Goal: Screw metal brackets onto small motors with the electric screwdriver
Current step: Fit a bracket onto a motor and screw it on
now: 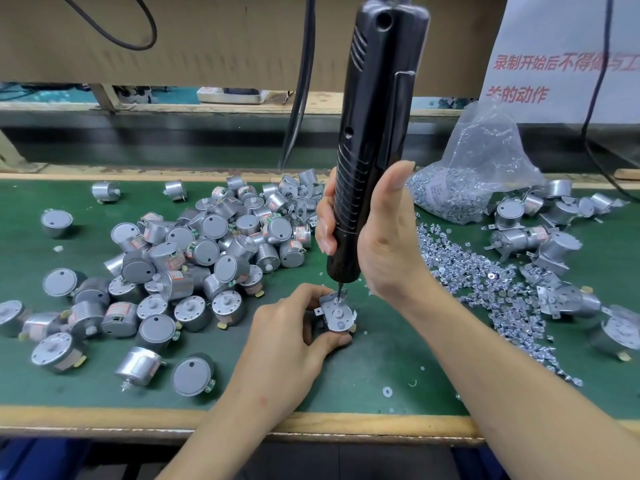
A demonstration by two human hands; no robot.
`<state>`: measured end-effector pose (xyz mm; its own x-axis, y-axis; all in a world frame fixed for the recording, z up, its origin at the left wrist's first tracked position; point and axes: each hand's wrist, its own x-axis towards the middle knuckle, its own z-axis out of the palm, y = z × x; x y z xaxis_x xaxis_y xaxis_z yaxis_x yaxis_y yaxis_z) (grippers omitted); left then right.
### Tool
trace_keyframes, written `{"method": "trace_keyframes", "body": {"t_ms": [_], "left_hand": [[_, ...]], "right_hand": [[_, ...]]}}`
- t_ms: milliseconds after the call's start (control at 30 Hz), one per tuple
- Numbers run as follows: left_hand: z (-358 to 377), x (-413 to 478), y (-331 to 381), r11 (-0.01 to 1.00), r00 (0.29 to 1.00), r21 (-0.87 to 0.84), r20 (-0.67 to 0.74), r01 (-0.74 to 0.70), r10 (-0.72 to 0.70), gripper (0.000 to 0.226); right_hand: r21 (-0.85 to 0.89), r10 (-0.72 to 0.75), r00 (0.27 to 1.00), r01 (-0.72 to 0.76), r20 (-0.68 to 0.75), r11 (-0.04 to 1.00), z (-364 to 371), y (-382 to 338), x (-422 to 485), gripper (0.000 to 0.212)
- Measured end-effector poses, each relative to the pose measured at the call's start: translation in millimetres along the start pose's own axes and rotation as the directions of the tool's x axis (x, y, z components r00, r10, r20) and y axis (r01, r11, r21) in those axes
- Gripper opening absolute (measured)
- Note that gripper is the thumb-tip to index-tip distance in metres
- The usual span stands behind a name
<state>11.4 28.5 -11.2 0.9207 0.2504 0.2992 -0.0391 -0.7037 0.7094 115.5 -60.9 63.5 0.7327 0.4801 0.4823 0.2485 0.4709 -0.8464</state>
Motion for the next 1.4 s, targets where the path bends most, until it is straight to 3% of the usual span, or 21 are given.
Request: {"method": "trace_keyframes", "body": {"t_ms": [1400], "left_hand": [[1.3,-1.4,4.9,0.999,1.000,0.023,0.012,0.023,-0.023,0.040]], "right_hand": [[-0.018,0.077,0.996,-0.076,0.043,0.997,7.5,7.1,-3.3,0.076]]}}
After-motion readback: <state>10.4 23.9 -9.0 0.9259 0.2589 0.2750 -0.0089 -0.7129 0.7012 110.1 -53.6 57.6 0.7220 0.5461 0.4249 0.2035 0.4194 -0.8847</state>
